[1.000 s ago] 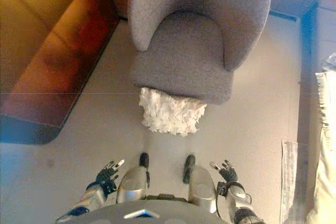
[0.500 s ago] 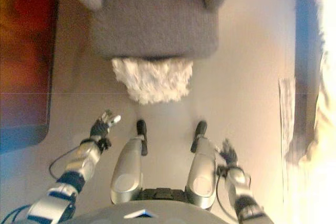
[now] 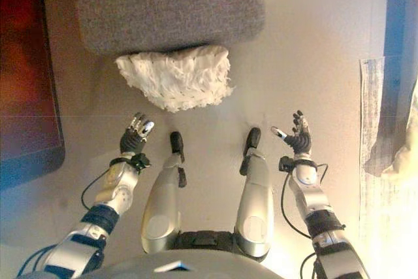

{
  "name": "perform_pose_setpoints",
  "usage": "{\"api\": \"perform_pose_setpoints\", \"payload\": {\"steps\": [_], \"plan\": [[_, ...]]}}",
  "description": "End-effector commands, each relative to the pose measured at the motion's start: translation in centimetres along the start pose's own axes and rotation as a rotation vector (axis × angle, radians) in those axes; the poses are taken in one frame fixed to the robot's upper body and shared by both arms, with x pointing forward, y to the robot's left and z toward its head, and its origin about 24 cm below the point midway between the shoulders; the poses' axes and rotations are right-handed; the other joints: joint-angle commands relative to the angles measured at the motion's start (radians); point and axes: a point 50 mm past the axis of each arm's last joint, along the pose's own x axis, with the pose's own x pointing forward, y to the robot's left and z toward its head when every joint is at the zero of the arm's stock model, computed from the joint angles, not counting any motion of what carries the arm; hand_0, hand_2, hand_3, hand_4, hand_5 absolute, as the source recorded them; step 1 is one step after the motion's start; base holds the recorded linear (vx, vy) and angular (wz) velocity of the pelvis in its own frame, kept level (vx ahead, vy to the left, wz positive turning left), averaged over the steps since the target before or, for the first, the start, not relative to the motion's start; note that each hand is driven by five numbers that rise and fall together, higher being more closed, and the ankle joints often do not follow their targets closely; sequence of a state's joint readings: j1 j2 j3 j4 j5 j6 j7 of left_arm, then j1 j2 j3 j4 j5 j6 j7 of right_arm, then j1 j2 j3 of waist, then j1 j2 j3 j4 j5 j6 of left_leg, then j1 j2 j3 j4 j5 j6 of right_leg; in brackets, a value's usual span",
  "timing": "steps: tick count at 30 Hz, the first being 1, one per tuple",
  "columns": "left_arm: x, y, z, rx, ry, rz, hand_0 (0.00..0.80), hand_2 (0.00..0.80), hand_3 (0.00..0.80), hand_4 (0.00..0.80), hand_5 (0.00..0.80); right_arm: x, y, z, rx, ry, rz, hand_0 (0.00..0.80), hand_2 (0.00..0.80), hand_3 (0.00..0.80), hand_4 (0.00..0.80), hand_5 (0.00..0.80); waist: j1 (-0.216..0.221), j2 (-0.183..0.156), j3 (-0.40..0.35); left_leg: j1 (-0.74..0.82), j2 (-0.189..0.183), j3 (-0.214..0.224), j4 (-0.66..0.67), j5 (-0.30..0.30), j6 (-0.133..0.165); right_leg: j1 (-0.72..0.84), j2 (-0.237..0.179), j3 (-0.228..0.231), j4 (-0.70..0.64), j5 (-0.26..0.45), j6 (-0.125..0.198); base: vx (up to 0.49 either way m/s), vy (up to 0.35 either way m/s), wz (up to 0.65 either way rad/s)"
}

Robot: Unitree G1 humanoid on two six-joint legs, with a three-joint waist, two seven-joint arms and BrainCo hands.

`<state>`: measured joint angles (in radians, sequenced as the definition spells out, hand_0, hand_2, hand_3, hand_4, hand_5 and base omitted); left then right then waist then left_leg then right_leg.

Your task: Pick up the cushion and take it to the sofa

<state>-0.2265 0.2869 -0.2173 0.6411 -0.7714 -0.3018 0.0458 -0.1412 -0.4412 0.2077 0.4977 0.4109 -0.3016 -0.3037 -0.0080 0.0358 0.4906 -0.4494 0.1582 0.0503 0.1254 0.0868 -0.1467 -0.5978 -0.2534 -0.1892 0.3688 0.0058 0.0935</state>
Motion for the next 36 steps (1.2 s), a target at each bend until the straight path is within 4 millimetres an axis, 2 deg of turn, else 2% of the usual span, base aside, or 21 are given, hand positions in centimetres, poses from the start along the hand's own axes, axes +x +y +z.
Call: {"api": "perform_pose_setpoints", "payload": {"steps": [1, 6, 9, 13, 15, 23, 36], "plan": [[0.9, 0.0, 3.1, -0.012, -0.133, -0.009, 0.000, 0.000, 0.000, 0.000, 0.000, 0.4, 0.7, 3.2, 0.038, -0.176, -0.015, 0.000, 0.000, 0.000, 0.000, 0.000, 0.009, -0.051, -0.012, -0.066, 0.012, -0.057, 0.068, -0.025, 0.015, 0.016, -0.075, 0.039, -0.174, 0.152, 0.113, -0.004, -0.004, 0.13], [2.8, -1.6, 6.6, -0.051, -0.259, 0.055, 0.000, 0.000, 0.000, 0.000, 0.000, 2.5, 0.5, 6.7, 0.073, -0.271, -0.079, 0.000, 0.000, 0.000, 0.000, 0.000, 0.010, -0.062, 0.023, -0.169, 0.004, -0.072, 0.131, -0.031, 0.021, -0.061, -0.084, 0.047, -0.141, 0.157, 0.120, -0.016, -0.004, 0.12], [3.3, -2.0, 8.3, -0.075, -0.324, 0.092, 0.000, 0.000, 0.000, 0.000, 0.000, 3.2, 0.5, 8.1, 0.089, -0.314, -0.110, 0.000, 0.000, 0.000, 0.000, 0.000, 0.009, -0.065, 0.029, -0.237, 0.004, -0.083, 0.156, -0.028, 0.021, -0.115, -0.087, 0.052, -0.128, 0.162, 0.122, -0.046, -0.006, 0.09], [3.7, -2.6, 9.4, -0.052, -0.358, 0.084, 0.000, 0.000, 0.000, 0.000, 0.000, 3.8, 0.4, 9.2, 0.085, -0.338, -0.116, 0.000, 0.000, 0.000, 0.000, 0.000, 0.007, -0.065, 0.029, -0.295, 0.003, -0.092, 0.171, -0.021, 0.018, -0.166, -0.088, 0.058, -0.121, 0.171, 0.123, -0.022, -0.022, 0.05], [4.1, -3.0, 10.5, -0.068, -0.383, 0.097, 0.000, 0.000, 0.000, 0.000, 0.000, 4.6, 0.4, 10.4, 0.061, -0.357, -0.108, 0.000, 0.000, 0.000, 0.000, 0.000, 0.002, -0.059, 0.029, -0.344, 0.002, -0.098, 0.185, -0.015, 0.014, -0.218, -0.088, 0.067, -0.111, 0.177, 0.121, -0.019, 0.008, 0.06], [5.5, -2.7, 13.4, -0.086, -0.409, 0.102, 0.000, 0.000, 0.000, 0.000, 0.000, 6.7, -0.2, 14.3, -0.005, -0.429, -0.080, 0.000, 0.000, 0.000, 0.000, 0.000, -0.005, -0.041, 0.029, -0.462, -0.004, -0.105, 0.242, -0.006, 0.003, -0.340, -0.090, 0.085, -0.078, 0.191, 0.114, -0.002, 0.053, -0.02], [6.3, -1.0, 17.1, -0.155, -0.455, 0.177, 0.000, 0.000, 0.000, 0.000, 0.000, 8.7, -1.8, 17.0, -0.042, -0.455, -0.099, 0.000, 0.000, 0.000, 0.000, 0.000, -0.009, -0.026, 0.029, -0.636, 0.011, -0.101, 0.330, -0.026, -0.009, -0.522, -0.094, 0.116, 0.002, 0.187, 0.112, 0.040, 0.044, 0.00]]}}
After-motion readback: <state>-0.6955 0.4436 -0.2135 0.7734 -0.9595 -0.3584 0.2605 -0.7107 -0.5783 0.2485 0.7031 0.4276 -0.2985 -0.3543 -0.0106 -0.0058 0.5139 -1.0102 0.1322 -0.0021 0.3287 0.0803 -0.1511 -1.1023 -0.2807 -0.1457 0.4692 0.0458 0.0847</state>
